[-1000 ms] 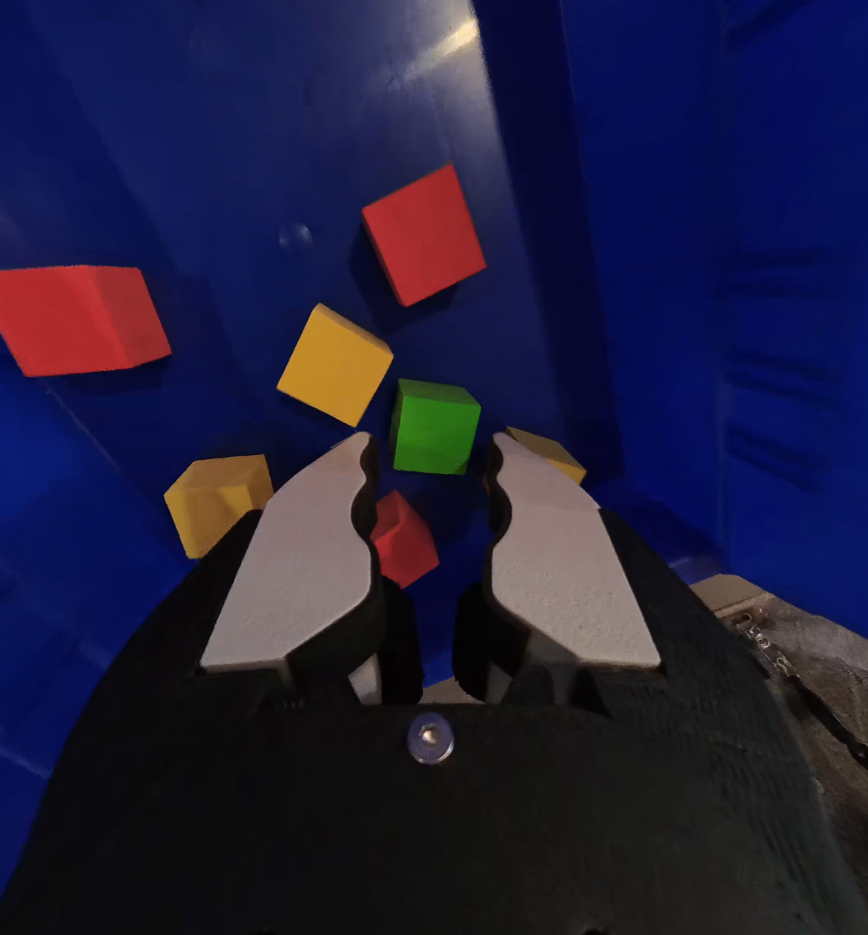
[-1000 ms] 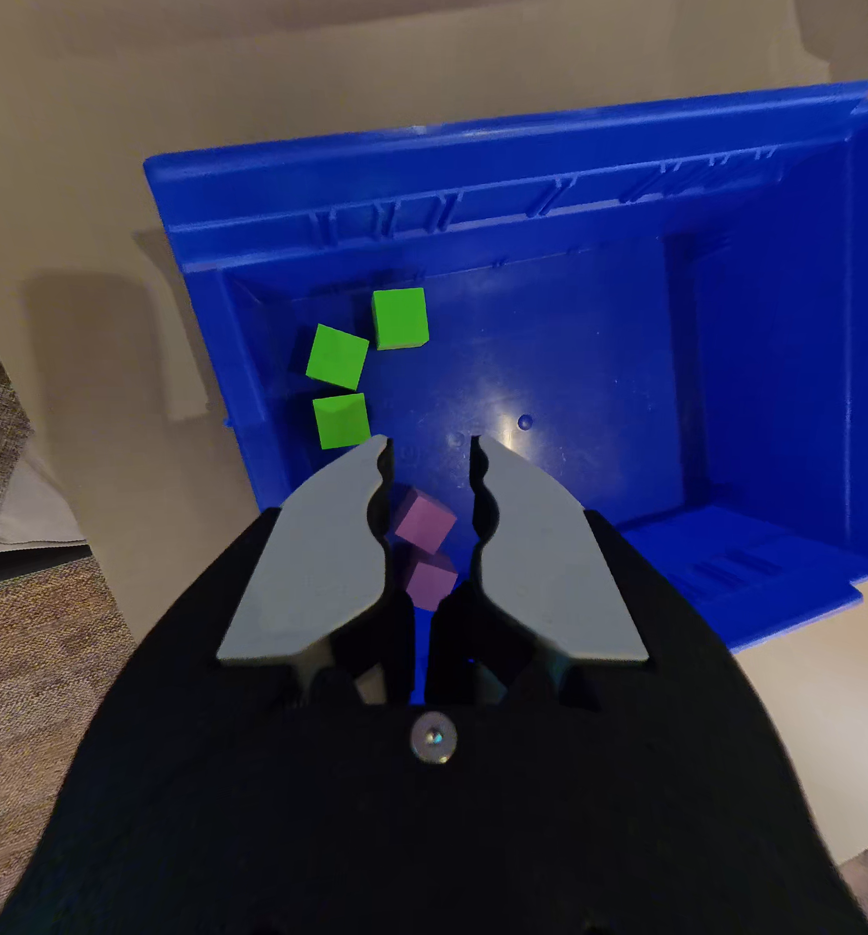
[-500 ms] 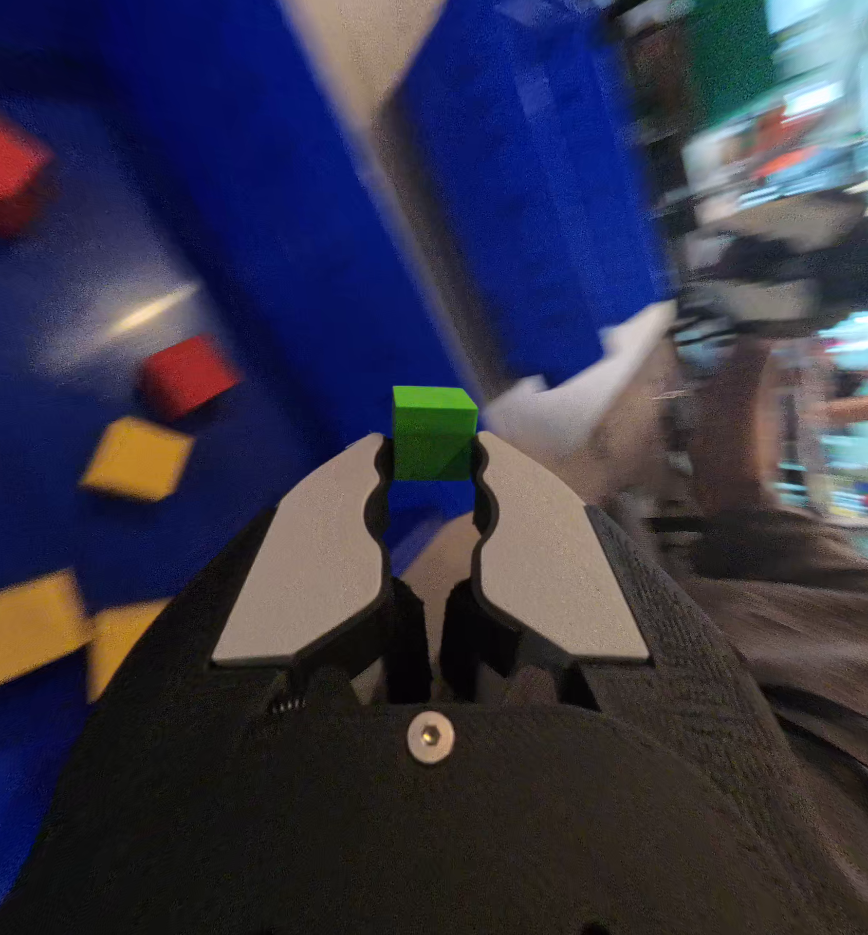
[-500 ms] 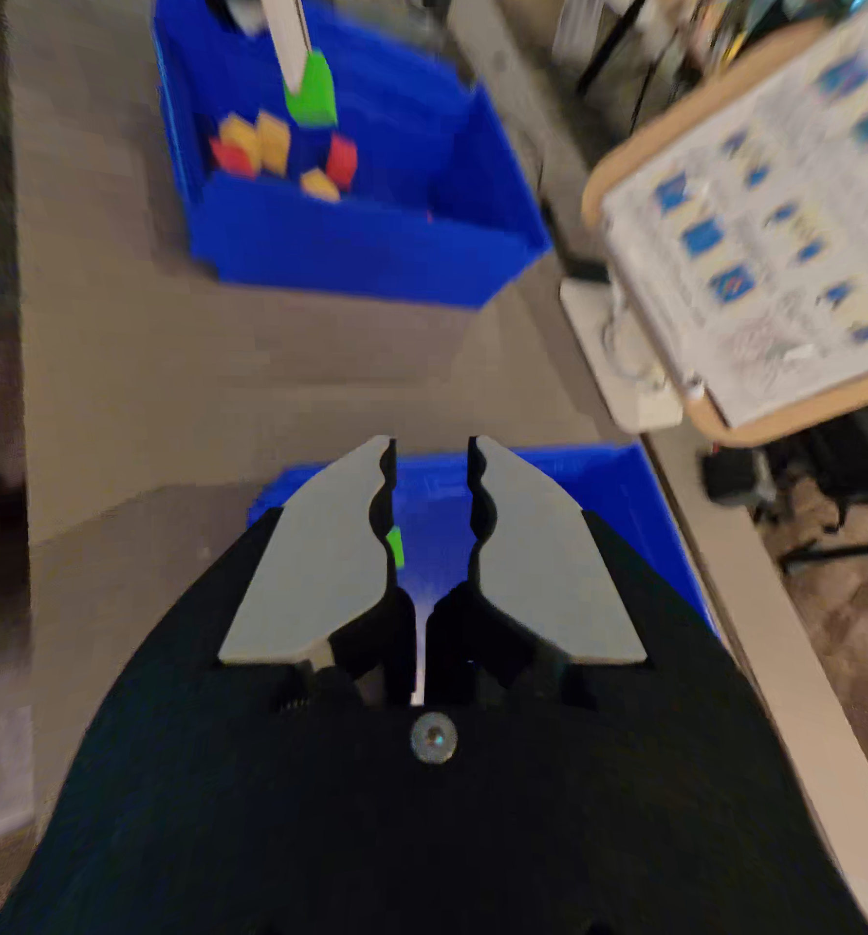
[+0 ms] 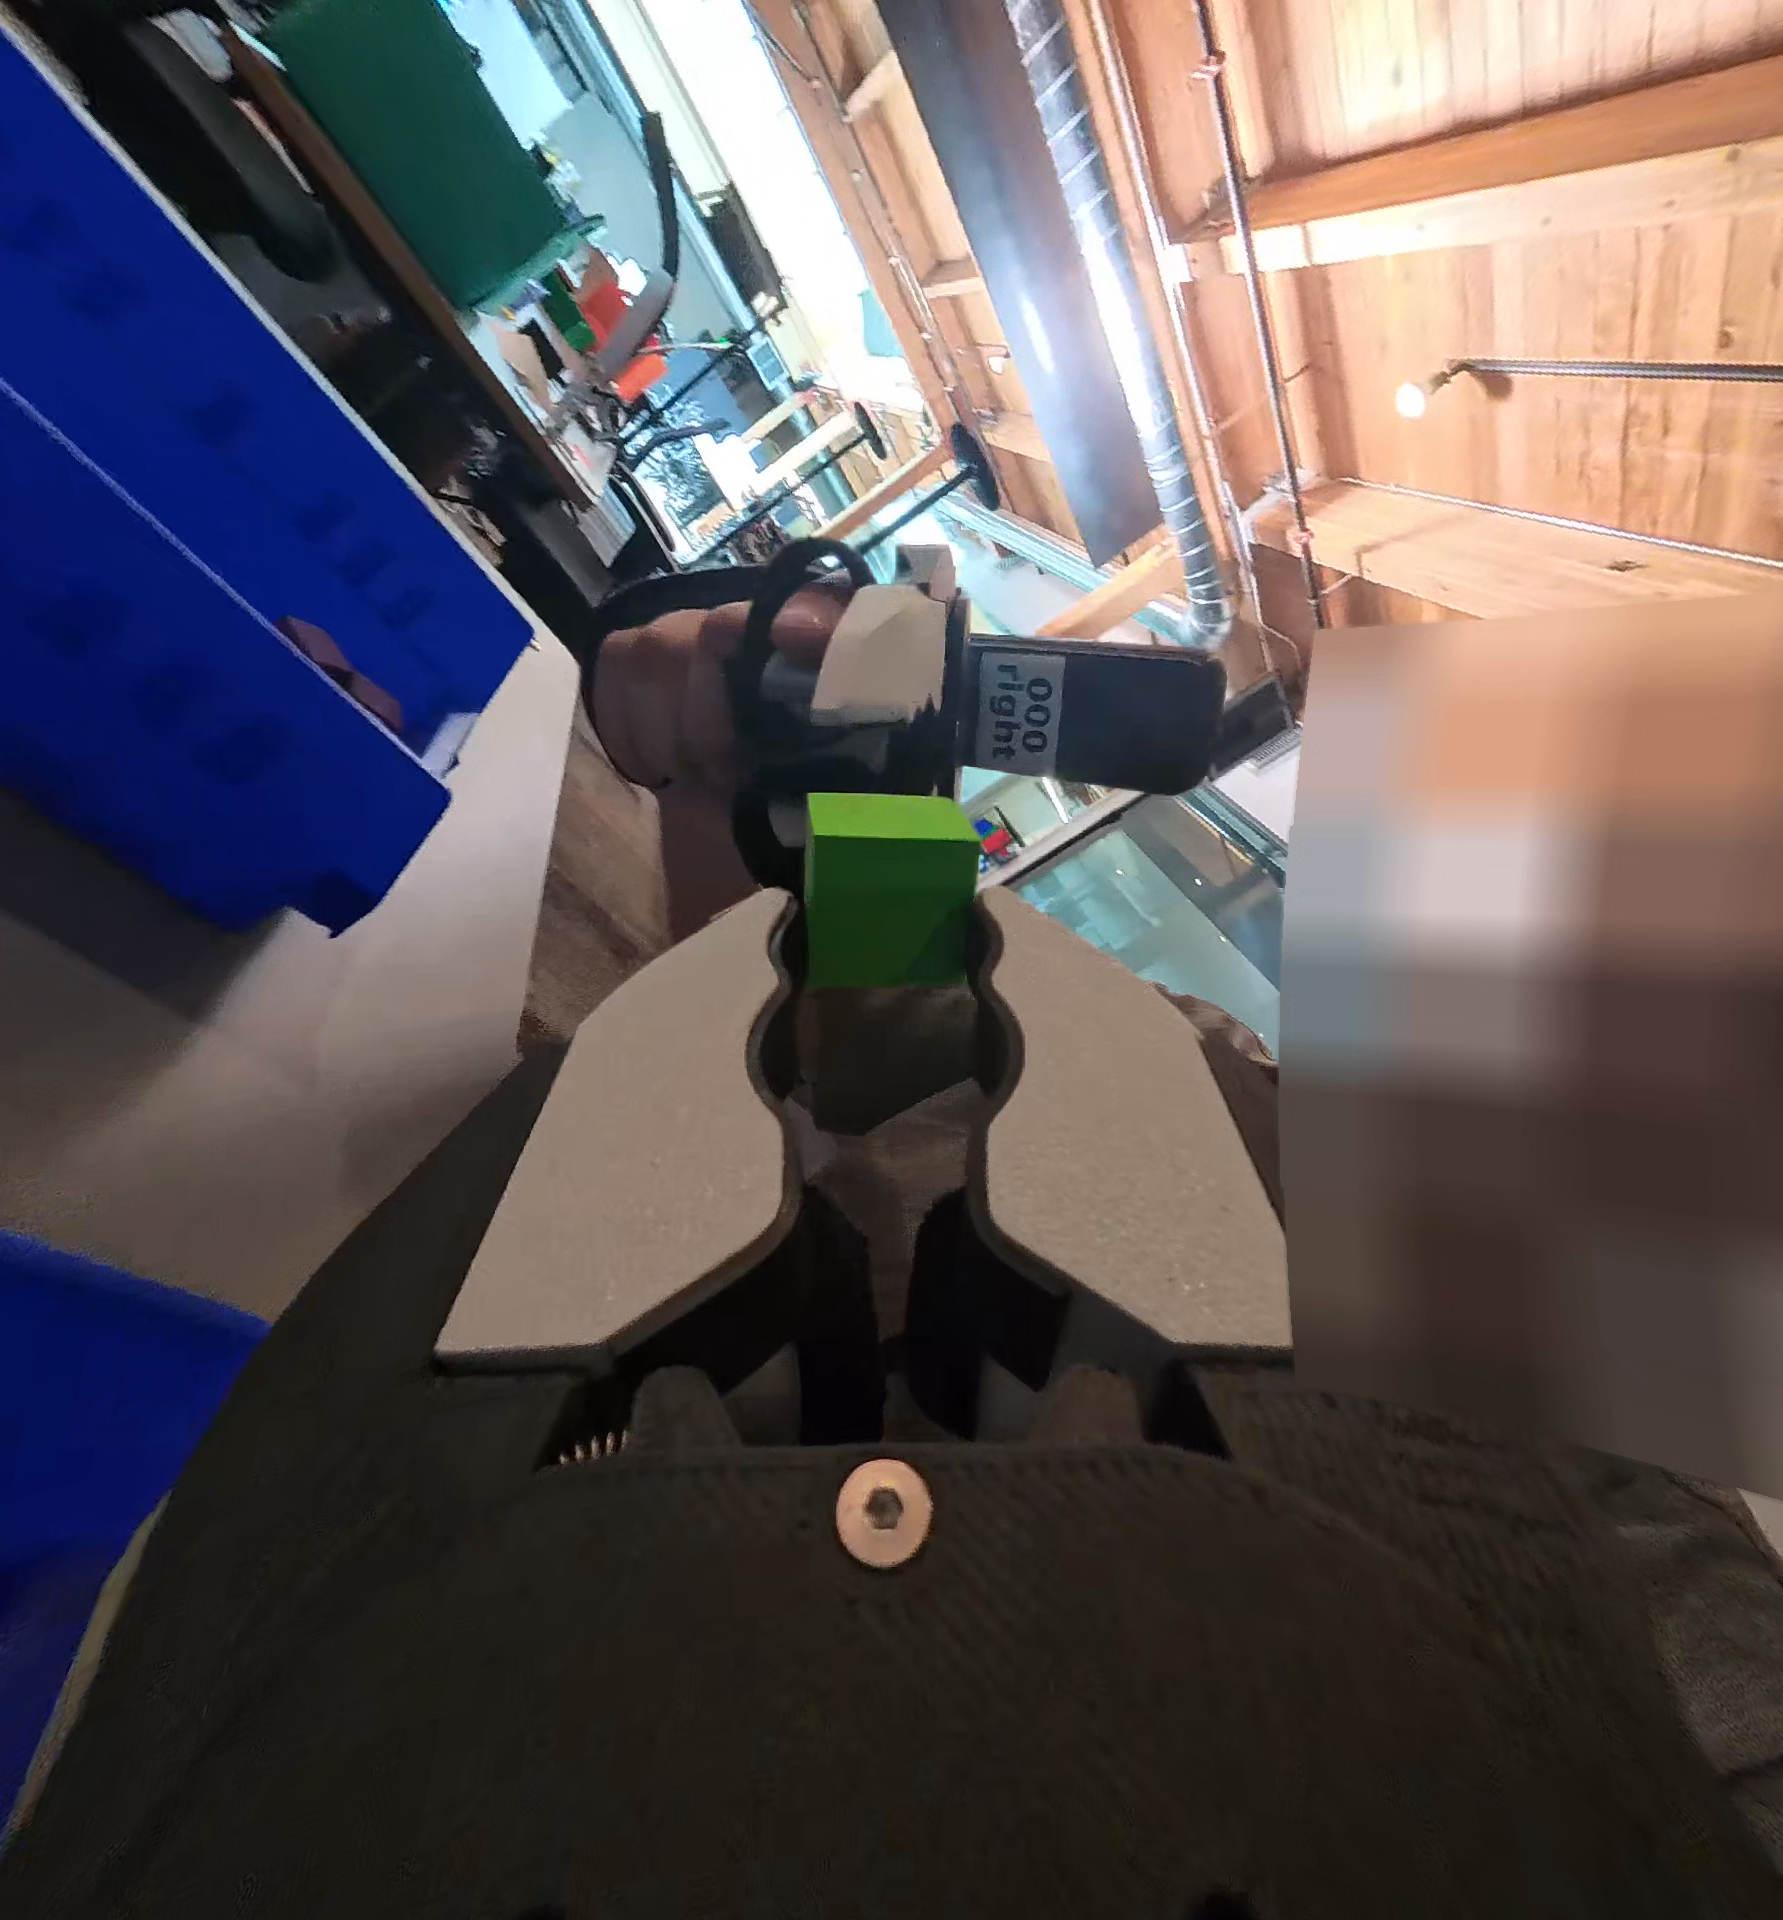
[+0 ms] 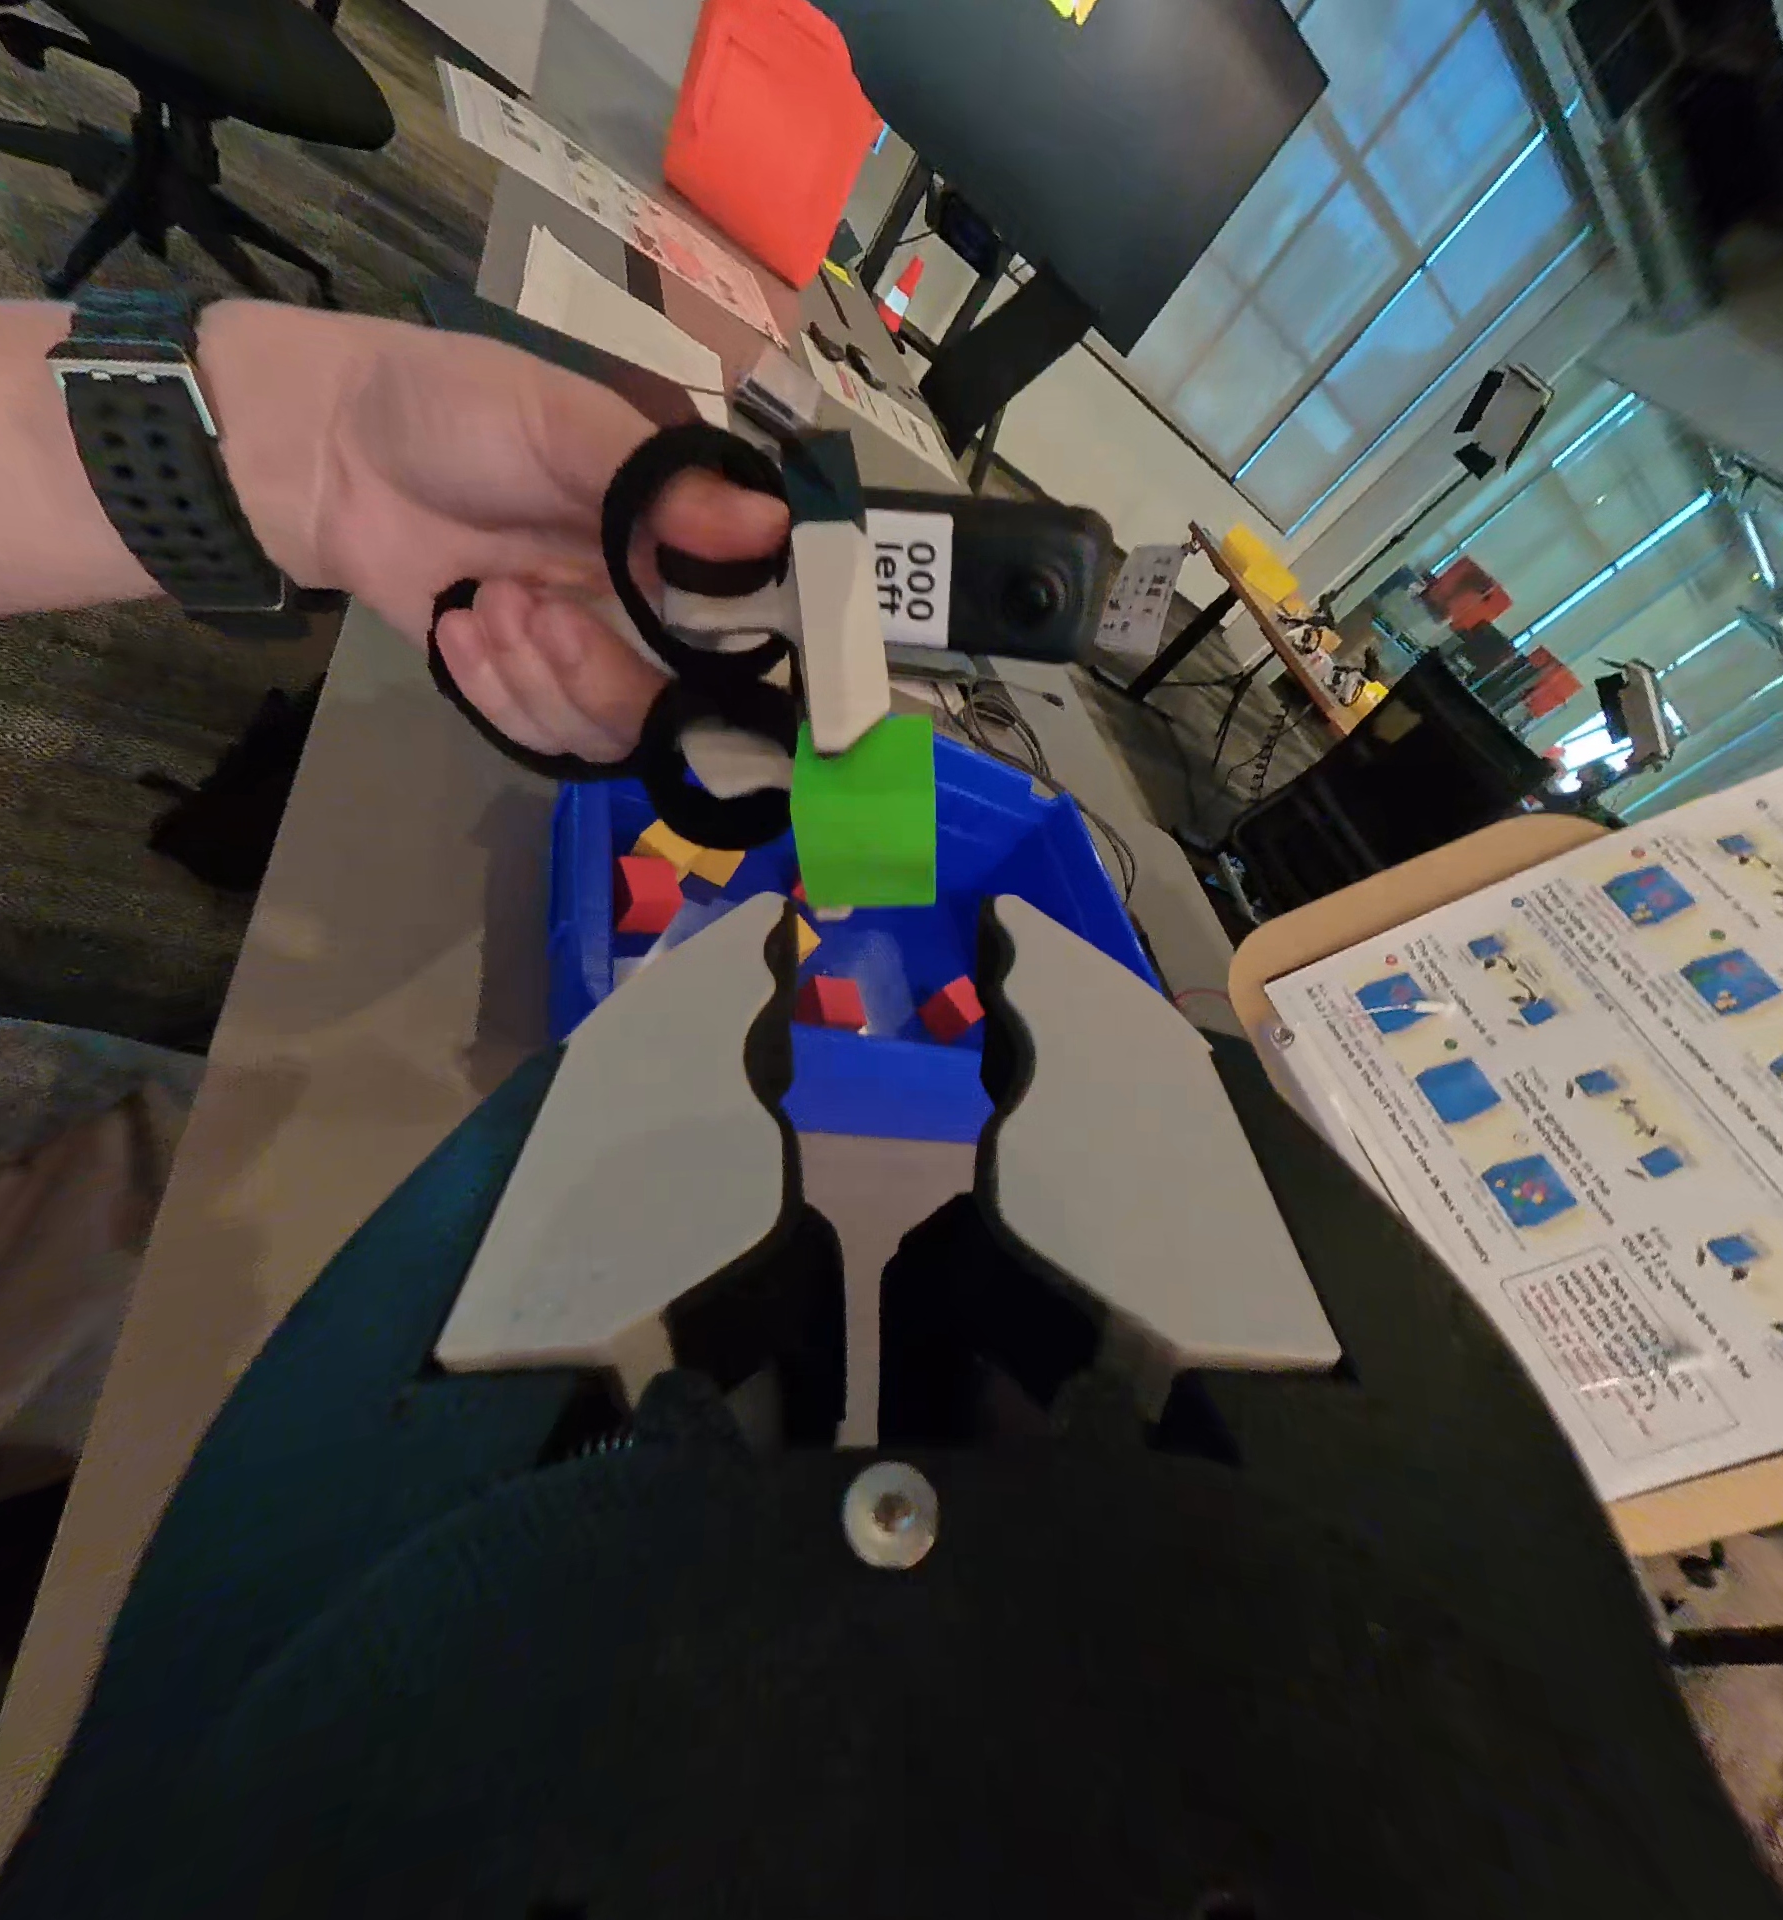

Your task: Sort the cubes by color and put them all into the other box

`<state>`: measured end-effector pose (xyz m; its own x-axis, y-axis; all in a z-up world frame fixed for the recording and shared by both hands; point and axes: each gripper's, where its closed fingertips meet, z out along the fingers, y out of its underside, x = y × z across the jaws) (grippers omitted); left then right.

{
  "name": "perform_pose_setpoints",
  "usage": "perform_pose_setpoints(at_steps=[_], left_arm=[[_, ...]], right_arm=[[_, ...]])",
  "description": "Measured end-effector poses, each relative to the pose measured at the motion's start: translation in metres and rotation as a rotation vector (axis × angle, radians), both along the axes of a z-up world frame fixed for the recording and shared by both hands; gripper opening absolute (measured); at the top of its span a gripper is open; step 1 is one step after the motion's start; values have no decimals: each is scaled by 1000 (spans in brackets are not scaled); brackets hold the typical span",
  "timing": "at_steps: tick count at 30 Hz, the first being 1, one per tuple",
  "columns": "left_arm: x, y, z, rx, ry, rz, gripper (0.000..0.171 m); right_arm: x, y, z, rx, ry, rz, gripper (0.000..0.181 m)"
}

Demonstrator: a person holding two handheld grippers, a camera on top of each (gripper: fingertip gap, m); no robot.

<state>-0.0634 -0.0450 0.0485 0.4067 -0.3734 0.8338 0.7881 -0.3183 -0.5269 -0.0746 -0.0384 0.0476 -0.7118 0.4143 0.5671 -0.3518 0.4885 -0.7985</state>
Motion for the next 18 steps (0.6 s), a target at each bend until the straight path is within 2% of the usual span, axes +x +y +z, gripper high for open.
perform_pose_setpoints(at_steps=[12,15,16,18], left_arm=[[5,4,1,50,-41,-30,30],[0,2,4,72,-41,3,33],[-4,0,4,70,-35,28,39],[-13,-6,2,47,-4,98,36]], right_arm=[[1,-15,1,38,9,28,27],[0,-10,3,52,11,18,26],[0,-5,3,60,12,10,26],[-2,10,2,91,0,-19,26]])
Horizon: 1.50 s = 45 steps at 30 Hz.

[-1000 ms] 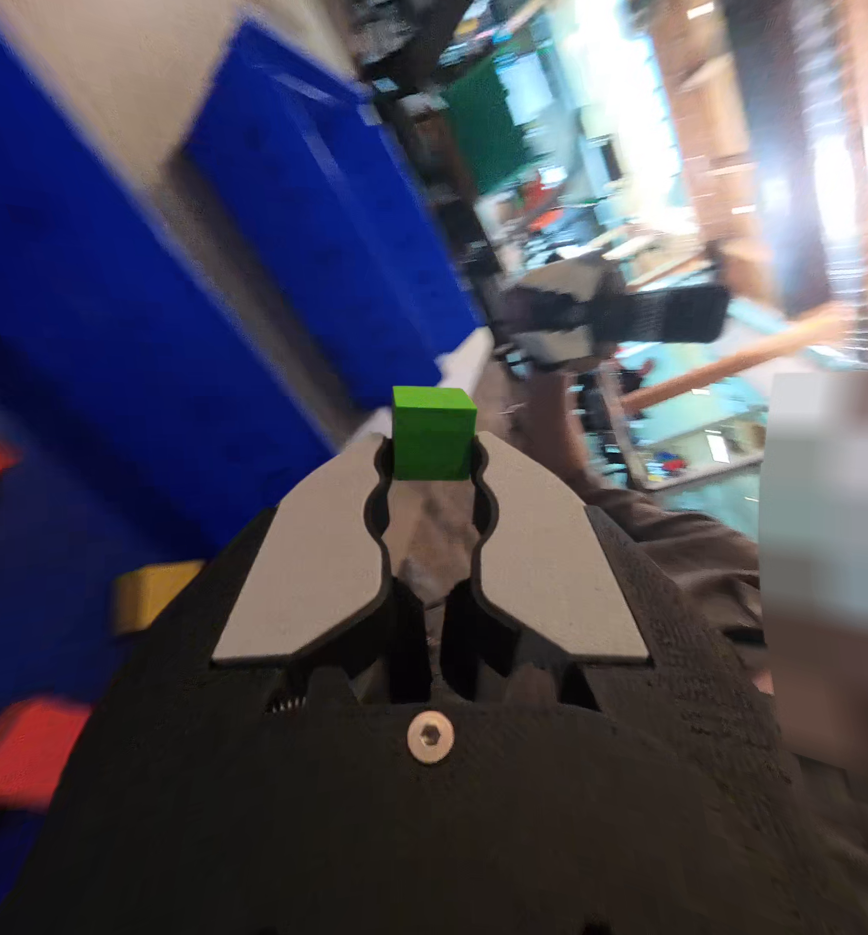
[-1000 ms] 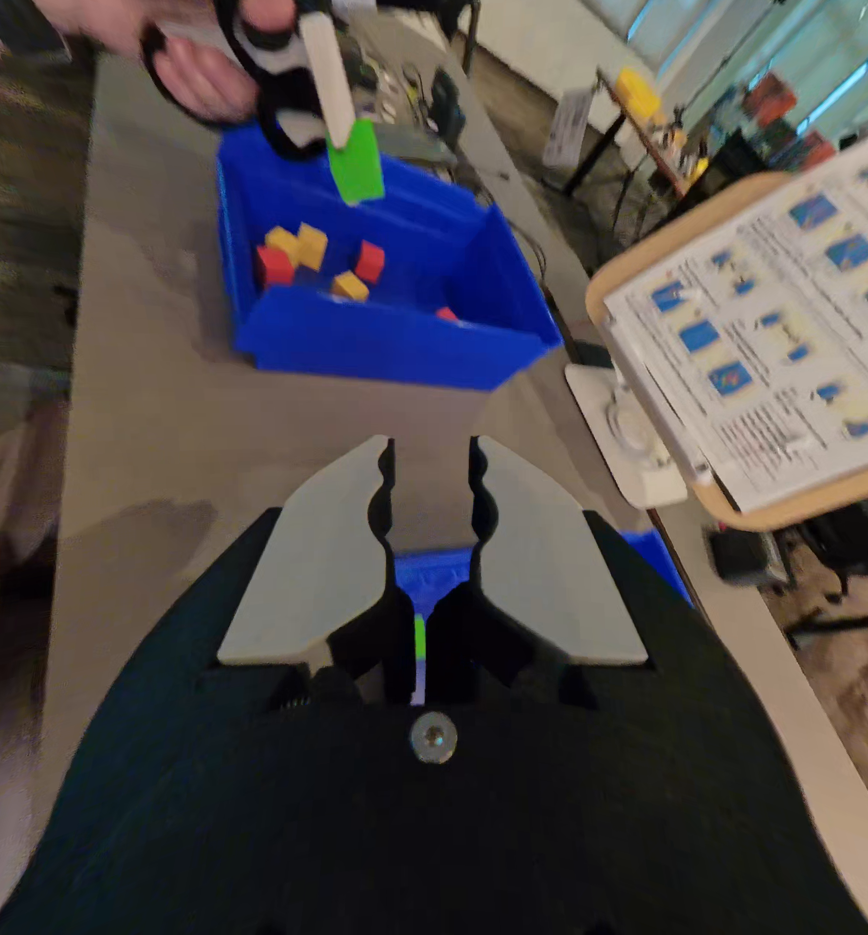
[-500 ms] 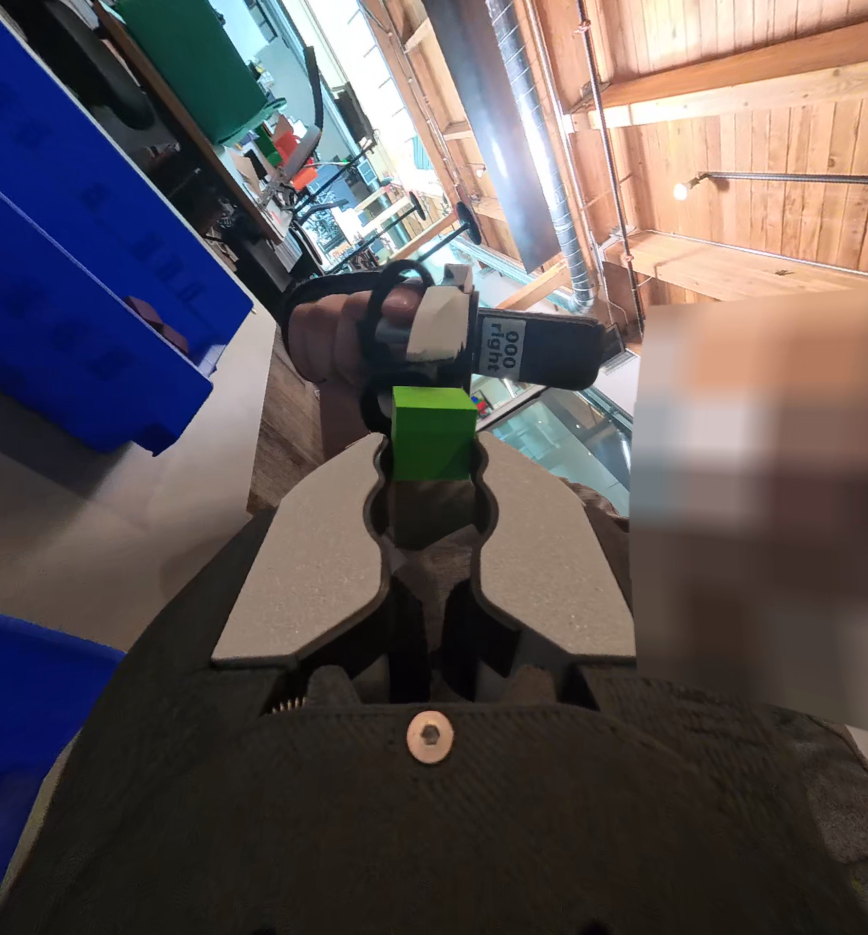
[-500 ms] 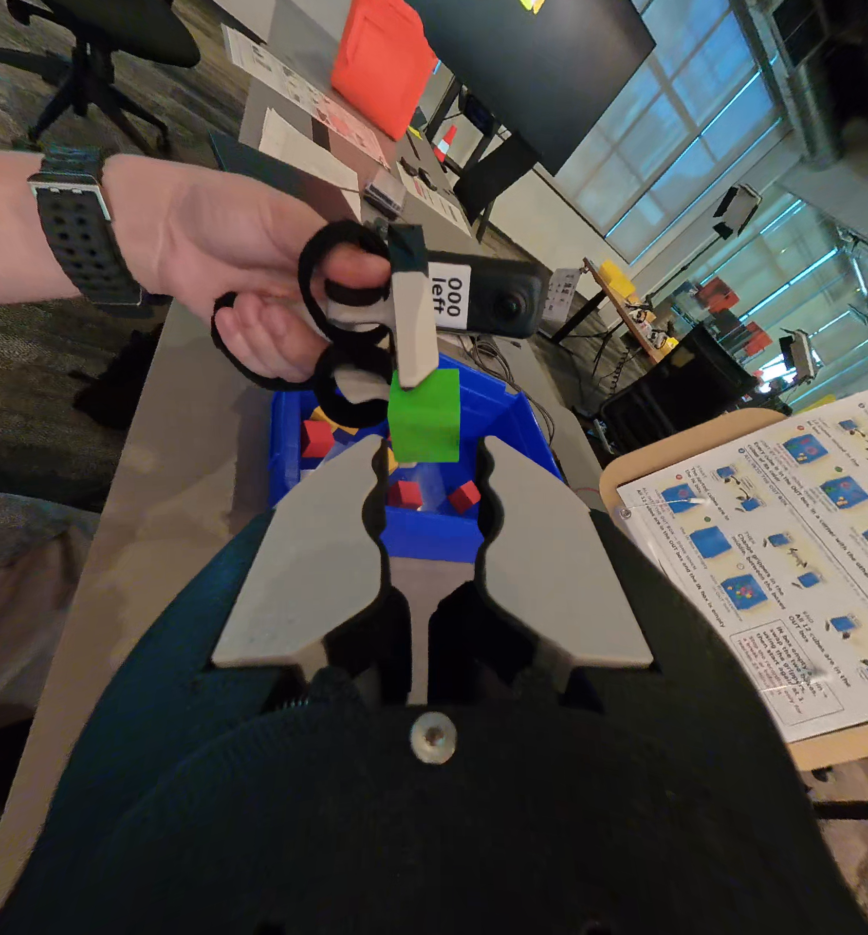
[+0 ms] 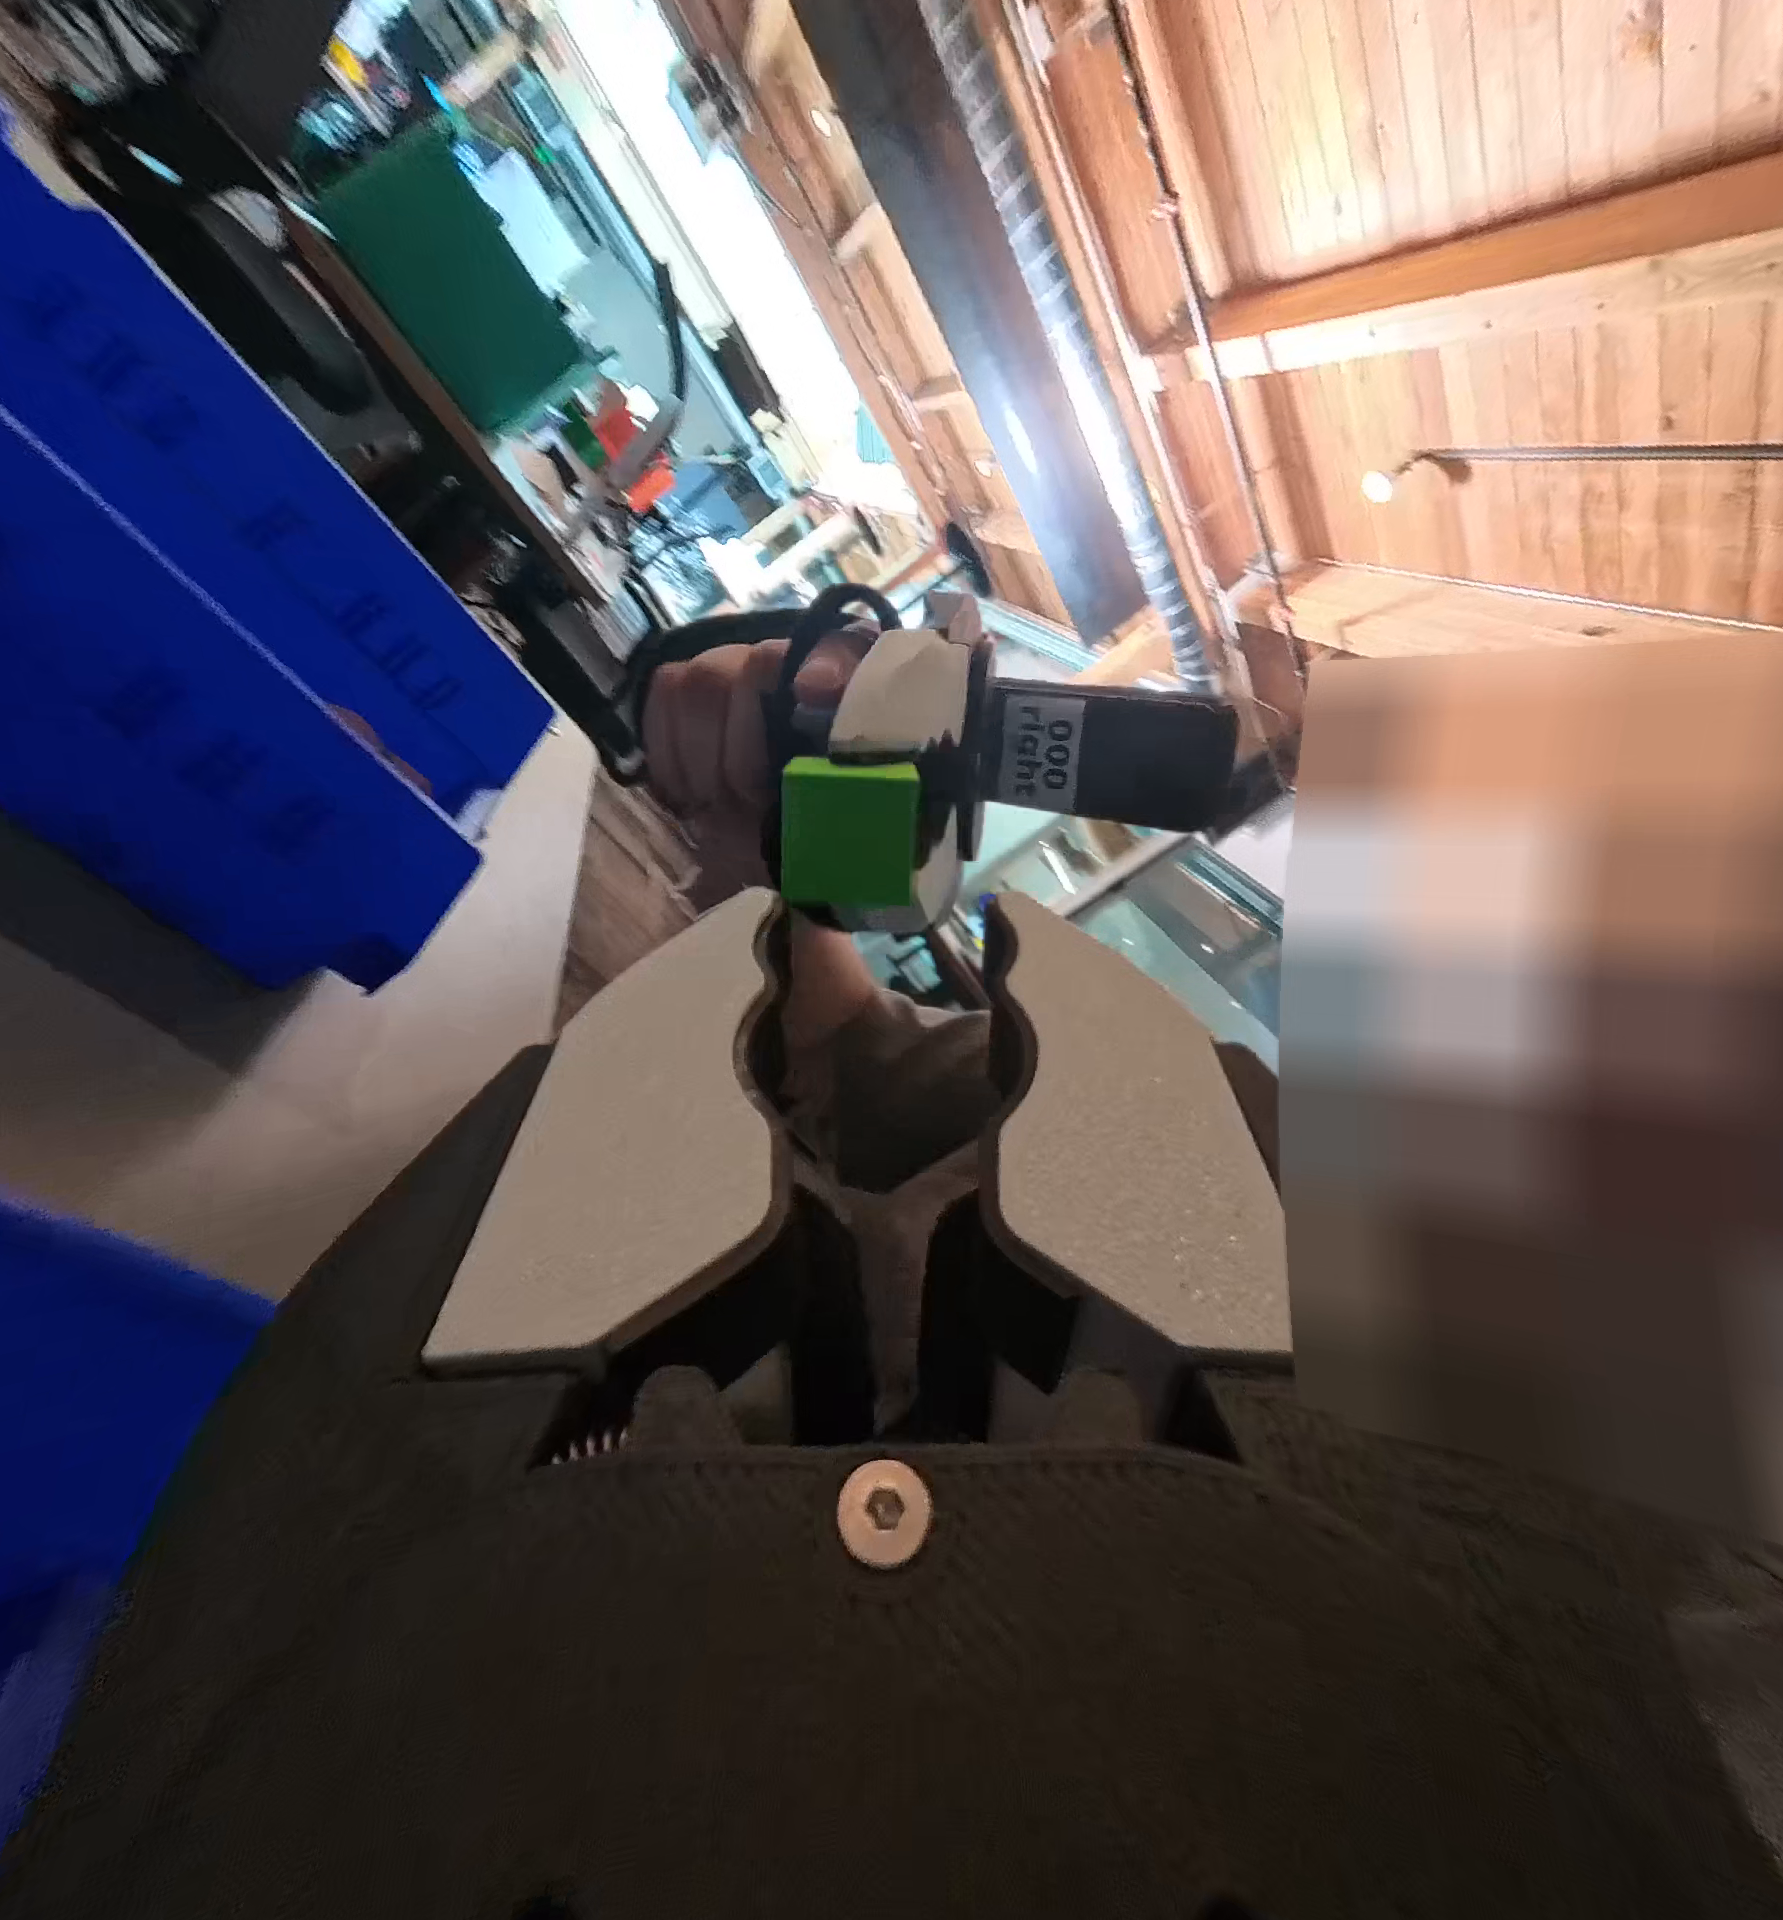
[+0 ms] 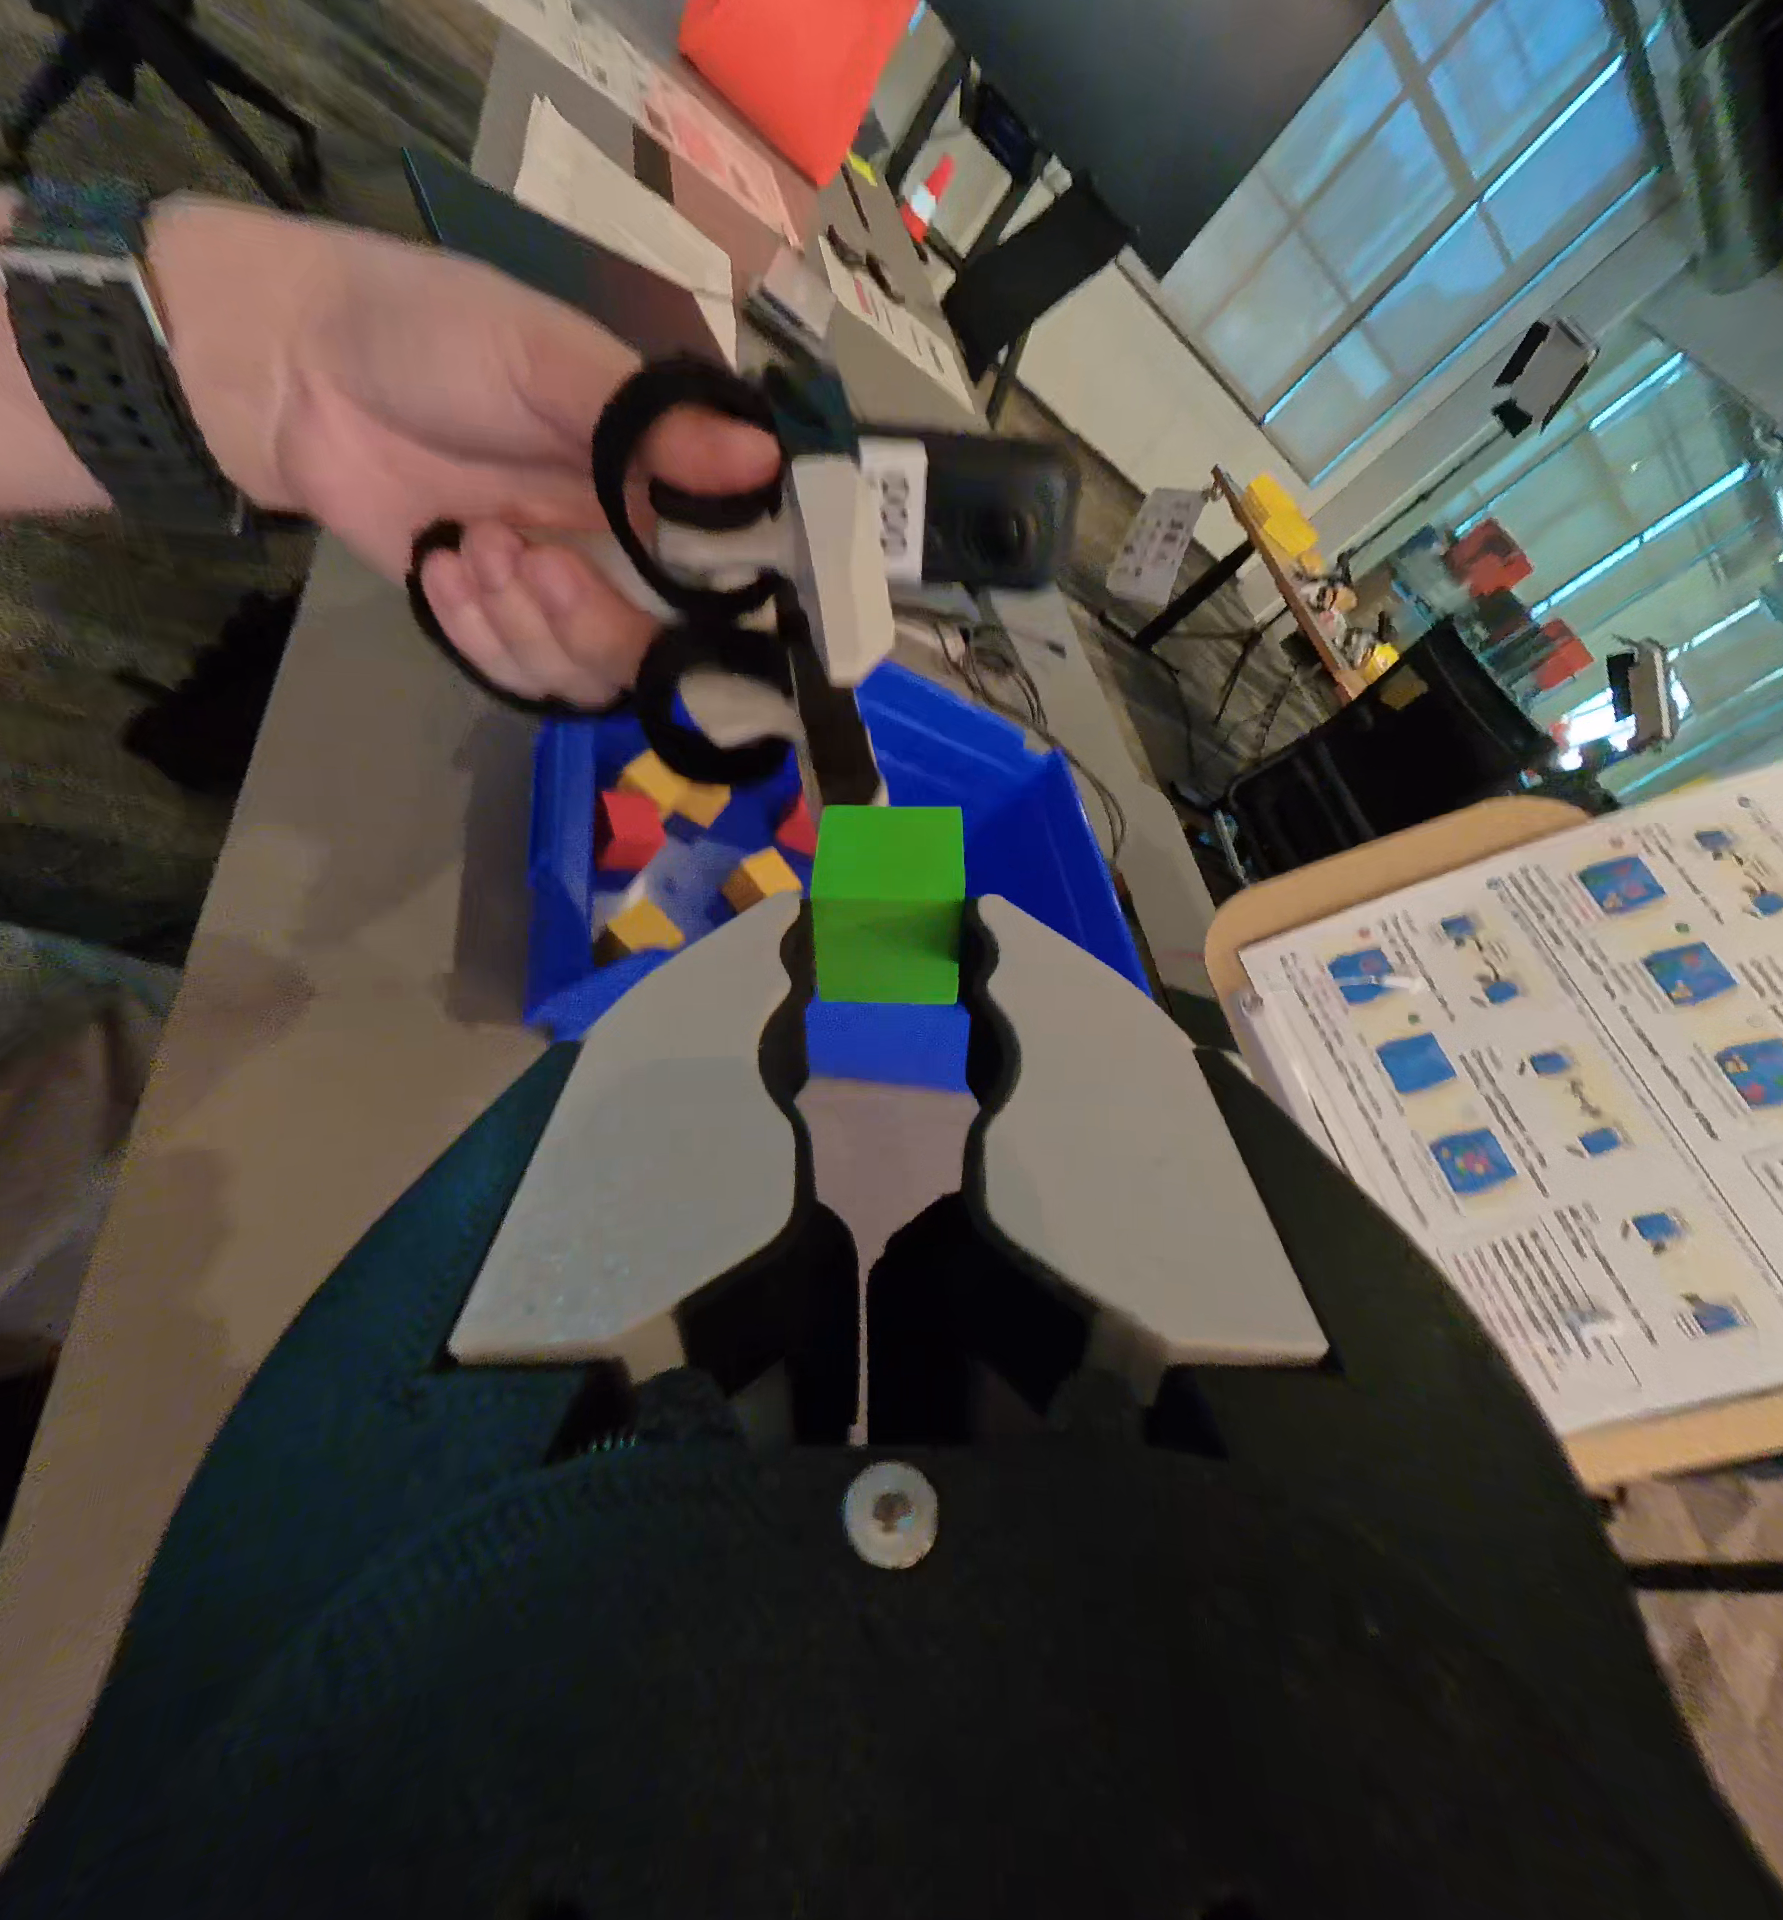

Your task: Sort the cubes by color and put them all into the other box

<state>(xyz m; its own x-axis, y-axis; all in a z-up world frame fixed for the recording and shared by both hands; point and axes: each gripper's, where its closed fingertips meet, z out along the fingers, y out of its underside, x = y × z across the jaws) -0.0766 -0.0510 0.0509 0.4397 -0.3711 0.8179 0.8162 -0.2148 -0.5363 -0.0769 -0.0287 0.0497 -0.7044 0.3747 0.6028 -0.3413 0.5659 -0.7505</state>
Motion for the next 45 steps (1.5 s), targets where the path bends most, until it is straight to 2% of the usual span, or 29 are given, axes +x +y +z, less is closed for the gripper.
perform_pose_setpoints(at_steps=[4,11,14,17,21,27,31,33,36,38,42,45], left_arm=[[-17,-16,-3,-81,83,138,35],[-27,-25,7,-174,216,222,35],[-20,-21,11,-203,257,184,35],[-18,-23,5,-275,332,204,35],[-18,-34,4,-302,354,237,35],[-30,-47,6,-298,350,283,35],[-43,-50,-7,-369,367,323,36],[-62,-55,-29,-529,417,392,36],[-99,-78,-82,-920,538,487,43],[-110,-84,-109,-1068,561,440,47],[-133,-96,-146,-1271,616,361,49],[-140,-106,-171,-1400,666,262,49]], right_arm=[[-9,56,-16,125,-99,-106,26],[-14,187,-106,468,-695,-336,27],[-9,213,-144,580,-923,-368,27],[-9,225,-172,668,-1053,-384,27],[-10,223,-193,712,-1135,-360,27],[-7,215,-200,741,-1199,-343,28],[-10,214,-194,720,-1187,-356,34],[-13,218,-187,709,-1167,-379,34],[-18,226,-170,675,-1093,-423,35],[-22,232,-158,646,-1030,-456,34],[-20,243,-136,642,-889,-527,31],[-11,235,-129,597,-823,-506,28]])
